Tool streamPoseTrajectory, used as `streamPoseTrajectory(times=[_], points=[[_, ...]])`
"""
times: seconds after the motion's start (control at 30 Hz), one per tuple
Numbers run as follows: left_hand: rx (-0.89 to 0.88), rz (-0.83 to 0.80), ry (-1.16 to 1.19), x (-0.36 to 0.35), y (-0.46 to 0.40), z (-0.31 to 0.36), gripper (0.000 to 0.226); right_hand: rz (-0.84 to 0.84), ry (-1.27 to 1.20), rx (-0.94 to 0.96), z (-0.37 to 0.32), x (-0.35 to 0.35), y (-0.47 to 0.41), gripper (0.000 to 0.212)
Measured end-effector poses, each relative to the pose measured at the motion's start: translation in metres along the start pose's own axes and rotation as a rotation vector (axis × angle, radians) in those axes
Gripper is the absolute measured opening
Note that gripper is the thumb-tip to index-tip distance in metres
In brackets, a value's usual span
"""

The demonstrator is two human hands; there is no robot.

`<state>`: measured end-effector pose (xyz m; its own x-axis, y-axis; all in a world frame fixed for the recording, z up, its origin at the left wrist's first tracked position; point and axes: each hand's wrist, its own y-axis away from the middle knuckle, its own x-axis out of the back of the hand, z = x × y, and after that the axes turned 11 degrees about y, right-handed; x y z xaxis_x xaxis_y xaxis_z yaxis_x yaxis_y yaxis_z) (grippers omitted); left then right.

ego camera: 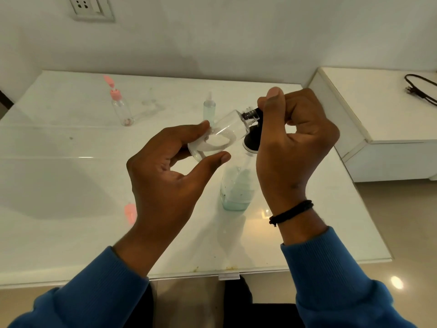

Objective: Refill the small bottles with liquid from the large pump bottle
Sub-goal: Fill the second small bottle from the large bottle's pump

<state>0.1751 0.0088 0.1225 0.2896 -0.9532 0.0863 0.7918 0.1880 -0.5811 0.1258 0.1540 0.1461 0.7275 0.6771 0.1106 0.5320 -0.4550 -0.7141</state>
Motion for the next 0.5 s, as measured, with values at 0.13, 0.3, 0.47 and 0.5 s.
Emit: streamPoseTrajectory(times=[0.13,0.3,0.47,0.5], points=[[-0.004,-0.005,-0.01,0.0006,0.0001,-0.0002,0.045,-0.02,-0.018,-0.02,0.002,0.0,0.0033,0.03],[-0.006,-0.006,0.001,0.0005,-0.0011,-0.0004,0.044,-0.01,-0.013,0.007,0.0014,0.0006,-0.0002,0.033],[-0.008,-0.008,-0.004,0.0007,0.0002,-0.0011,0.045,-0.006,-0.008,-0.014,0.0025,-0.0004,0.0054,0.032],[-0.008,-0.005,-0.003,0.0005,0.0,-0.0008,0.045,-0.01,-0.007,-0.013,0.002,-0.0003,0.0046,0.032]])
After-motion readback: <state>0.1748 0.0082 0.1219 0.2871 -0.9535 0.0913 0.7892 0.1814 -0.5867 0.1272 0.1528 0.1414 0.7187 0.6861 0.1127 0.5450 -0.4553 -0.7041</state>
